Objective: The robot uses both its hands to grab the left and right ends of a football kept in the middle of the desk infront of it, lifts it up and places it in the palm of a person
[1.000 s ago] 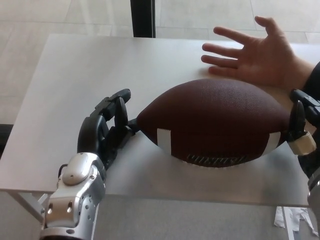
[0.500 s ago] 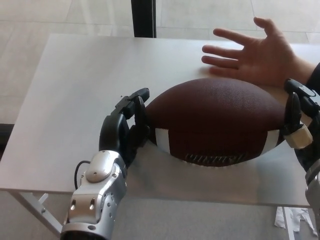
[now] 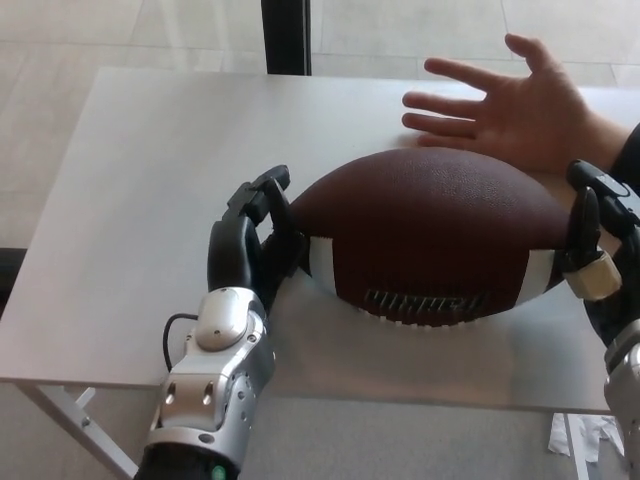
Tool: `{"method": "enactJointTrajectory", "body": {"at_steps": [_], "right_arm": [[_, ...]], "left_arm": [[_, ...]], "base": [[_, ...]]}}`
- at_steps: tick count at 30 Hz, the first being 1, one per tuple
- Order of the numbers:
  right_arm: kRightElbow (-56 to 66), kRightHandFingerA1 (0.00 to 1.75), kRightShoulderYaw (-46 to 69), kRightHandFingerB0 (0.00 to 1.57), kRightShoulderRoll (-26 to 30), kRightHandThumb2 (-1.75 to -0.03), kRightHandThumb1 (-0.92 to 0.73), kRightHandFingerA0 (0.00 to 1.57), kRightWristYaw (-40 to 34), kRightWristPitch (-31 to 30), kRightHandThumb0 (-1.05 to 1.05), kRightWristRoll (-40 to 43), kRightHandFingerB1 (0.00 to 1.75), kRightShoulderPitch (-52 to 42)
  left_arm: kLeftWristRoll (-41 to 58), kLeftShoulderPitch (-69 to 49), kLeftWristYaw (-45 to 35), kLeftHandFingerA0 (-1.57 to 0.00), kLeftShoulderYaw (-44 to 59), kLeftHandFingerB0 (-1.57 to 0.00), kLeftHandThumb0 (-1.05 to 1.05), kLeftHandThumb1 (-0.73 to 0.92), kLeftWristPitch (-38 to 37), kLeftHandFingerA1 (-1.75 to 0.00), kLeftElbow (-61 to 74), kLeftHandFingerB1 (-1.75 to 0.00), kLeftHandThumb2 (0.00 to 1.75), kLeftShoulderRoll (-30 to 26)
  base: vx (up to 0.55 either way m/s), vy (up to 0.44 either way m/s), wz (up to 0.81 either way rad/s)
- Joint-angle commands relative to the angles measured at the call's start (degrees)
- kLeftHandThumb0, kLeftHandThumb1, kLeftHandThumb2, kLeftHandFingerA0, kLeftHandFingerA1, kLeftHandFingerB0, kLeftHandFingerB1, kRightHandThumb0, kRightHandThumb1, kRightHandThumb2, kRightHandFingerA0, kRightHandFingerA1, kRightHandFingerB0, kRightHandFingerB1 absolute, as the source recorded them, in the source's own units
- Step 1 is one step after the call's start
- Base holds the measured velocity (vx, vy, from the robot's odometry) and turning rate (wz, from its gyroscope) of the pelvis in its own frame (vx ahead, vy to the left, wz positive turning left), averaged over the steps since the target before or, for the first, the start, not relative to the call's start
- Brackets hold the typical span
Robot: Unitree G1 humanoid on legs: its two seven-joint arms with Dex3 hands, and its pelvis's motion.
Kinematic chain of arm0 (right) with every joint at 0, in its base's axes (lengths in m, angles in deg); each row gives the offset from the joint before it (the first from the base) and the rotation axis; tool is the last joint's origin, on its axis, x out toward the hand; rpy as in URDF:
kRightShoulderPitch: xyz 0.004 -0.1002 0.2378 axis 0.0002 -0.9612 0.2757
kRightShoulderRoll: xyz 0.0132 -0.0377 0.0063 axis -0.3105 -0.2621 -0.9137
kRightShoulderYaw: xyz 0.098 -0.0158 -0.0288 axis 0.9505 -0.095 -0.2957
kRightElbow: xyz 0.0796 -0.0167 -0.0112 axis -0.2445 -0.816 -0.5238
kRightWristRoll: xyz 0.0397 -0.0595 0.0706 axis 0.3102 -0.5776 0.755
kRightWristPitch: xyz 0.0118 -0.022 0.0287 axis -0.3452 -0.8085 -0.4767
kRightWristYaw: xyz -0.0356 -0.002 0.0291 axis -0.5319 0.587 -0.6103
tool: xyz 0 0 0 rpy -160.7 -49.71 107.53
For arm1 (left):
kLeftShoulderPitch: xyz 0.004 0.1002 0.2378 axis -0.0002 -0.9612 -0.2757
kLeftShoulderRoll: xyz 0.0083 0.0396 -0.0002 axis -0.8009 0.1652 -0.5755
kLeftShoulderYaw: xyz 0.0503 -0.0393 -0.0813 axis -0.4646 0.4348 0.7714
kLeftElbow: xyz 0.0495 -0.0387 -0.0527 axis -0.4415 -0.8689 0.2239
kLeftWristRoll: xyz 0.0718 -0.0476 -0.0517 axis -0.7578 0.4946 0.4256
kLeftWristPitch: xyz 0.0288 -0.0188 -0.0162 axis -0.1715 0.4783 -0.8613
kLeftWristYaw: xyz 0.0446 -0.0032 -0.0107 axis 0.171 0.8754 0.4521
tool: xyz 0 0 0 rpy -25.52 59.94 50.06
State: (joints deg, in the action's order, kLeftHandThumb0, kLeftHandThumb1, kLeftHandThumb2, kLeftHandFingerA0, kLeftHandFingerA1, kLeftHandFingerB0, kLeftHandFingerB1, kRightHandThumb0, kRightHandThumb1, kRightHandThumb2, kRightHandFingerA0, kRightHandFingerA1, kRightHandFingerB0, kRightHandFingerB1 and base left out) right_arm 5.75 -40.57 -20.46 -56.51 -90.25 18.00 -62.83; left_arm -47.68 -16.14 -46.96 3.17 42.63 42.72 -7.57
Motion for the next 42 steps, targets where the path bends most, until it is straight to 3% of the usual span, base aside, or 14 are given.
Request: {"method": "enactJointTrajectory", "body": {"at_steps": [1, 15, 16, 17, 23, 24, 27, 29, 32, 33, 34, 35, 39, 42], "right_arm": [[2.71, 0.57, -4.65, 0.30, 0.19, -0.68, -0.92, 0.46, 3.07, 2.62, -0.77, -1.53, 0.30, 2.04], [4.95, 0.69, -13.95, 0.31, -0.36, -0.66, -0.89, 0.42, 4.51, -3.18, -0.80, -5.29, 0.40, 4.17], [4.76, 0.71, -14.79, 0.25, 0.16, -1.11, -0.73, 0.43, 4.54, -3.87, -0.82, -6.19, 0.50, 4.16], [4.60, 0.76, -15.36, 0.33, 0.60, -0.67, -0.90, 0.45, 4.86, -3.73, -0.78, -6.64, 0.40, 4.01], [2.20, 0.75, -15.91, 0.34, 0.07, -0.68, -0.92, 0.44, 3.08, -2.11, -0.75, -7.78, 0.43, 3.46], [1.73, 0.74, -15.94, 0.32, 0.08, -0.68, -0.92, 0.42, 3.02, -1.87, -0.75, -7.87, 0.42, 3.46], [0.81, 0.79, -15.48, 0.32, -0.18, -0.67, -0.91, 0.45, 3.06, -2.36, -0.78, -7.25, 0.43, 3.61], [0.77, 0.76, -14.93, 0.28, -0.78, -1.10, -0.70, 0.48, 3.05, -3.26, -0.72, -6.37, 0.54, 3.64], [0.58, 0.77, -15.06, 0.34, -1.04, -0.66, -0.91, 0.47, 2.79, -3.27, -0.75, -6.55, 0.44, 3.79], [1.33, 0.73, -14.00, 0.32, -2.01, -1.10, -0.69, 0.48, 2.20, -4.65, -0.71, -5.06, 0.55, 4.11], [1.13, 0.72, -13.14, 0.37, -2.58, -0.66, -0.89, 0.46, 2.71, -4.28, -0.77, -3.57, 0.44, 4.47], [1.12, 0.72, -12.44, 0.32, -3.08, -1.07, -0.67, 0.45, 3.04, -4.51, -0.74, -2.32, 0.55, 4.77], [1.82, 0.69, -10.56, 0.32, -4.34, -1.08, -0.68, 0.44, 2.51, -7.20, -0.76, 0.04, 0.53, 5.96], [1.86, 0.70, -6.97, 0.36, -7.11, -0.66, -0.85, 0.51, 0.50, -10.52, -0.81, 3.29, 0.38, 8.44]], "left_arm": [[-3.33, -0.78, 10.82, -0.41, -3.46, -0.23, -0.35, 0.89, 9.06, -0.68, -2.38, -0.34, 0.65, 10.91], [-9.55, 3.02, 3.30, -0.45, -17.31, -0.32, -0.47, 0.92, 13.41, -0.72, -10.68, -0.39, 0.67, 8.94], [-9.48, 3.06, 3.58, -0.52, -17.21, -0.36, -0.48, 0.92, 12.97, -0.93, -11.46, -0.42, 0.68, 9.44], [-9.37, 2.88, 3.78, -0.53, -17.17, -0.42, -0.48, 0.92, 12.31, -0.95, -11.88, -0.46, 0.66, 9.89], [-8.15, 1.39, 1.39, -0.49, -16.71, -0.32, -0.47, 0.74, 4.58, -0.87, -13.99, -0.68, 1.13, 11.58], [-7.65, 0.95, 1.66, -0.35, -16.27, -0.36, -0.52, 0.90, 3.87, -1.07, -13.83, -0.75, 0.66, 12.21], [-7.74, 1.24, 0.69, -0.41, -16.62, 0.00, -0.47, 0.57, 2.10, -0.76, -14.76, -0.48, 1.04, 12.64], [-7.73, 1.57, -0.33, -0.33, -17.02, -0.10, -0.55, 0.82, 1.29, -0.83, -15.31, -0.37, 0.63, 12.75], [-7.86, 1.42, 0.08, -0.35, -17.00, -0.12, -0.53, 0.82, -0.76, -0.85, -15.79, -0.40, 0.63, 12.97], [-7.74, 2.51, -0.37, -0.34, -16.99, -0.13, -0.51, 0.84, 0.19, -0.91, -15.40, -0.43, 0.63, 12.74], [-7.83, 3.16, -0.90, -0.37, -17.17, -0.12, -0.52, 0.82, 1.16, -0.89, -14.63, -0.41, 0.62, 12.01], [-7.24, 3.37, -0.92, -0.37, -16.68, -0.12, -0.51, 0.82, 1.75, -0.90, -13.87, -0.41, 0.62, 12.00], [-5.86, 4.66, 0.04, -0.38, -14.78, -0.14, -0.48, 0.79, 2.84, -0.96, -12.70, -0.39, 0.61, 12.36], [-5.46, 6.96, -0.40, -0.36, -13.76, -0.17, -0.46, 0.80, 3.62, -0.89, -12.61, -0.39, 0.63, 11.60]], "base": [[0.00, 0.000, 0.00], [0.00, 0.000, 0.00], [0.00, 0.000, 0.00], [0.00, 0.000, 0.00], [0.00, 0.000, 0.00], [0.00, 0.000, 0.00], [0.00, 0.000, 0.00], [0.00, 0.000, 0.00], [0.00, 0.000, 0.00], [0.00, 0.000, 0.00], [0.00, 0.000, 0.00], [0.00, 0.000, 0.00], [0.00, 0.000, 0.00], [0.00, 0.000, 0.00]]}}
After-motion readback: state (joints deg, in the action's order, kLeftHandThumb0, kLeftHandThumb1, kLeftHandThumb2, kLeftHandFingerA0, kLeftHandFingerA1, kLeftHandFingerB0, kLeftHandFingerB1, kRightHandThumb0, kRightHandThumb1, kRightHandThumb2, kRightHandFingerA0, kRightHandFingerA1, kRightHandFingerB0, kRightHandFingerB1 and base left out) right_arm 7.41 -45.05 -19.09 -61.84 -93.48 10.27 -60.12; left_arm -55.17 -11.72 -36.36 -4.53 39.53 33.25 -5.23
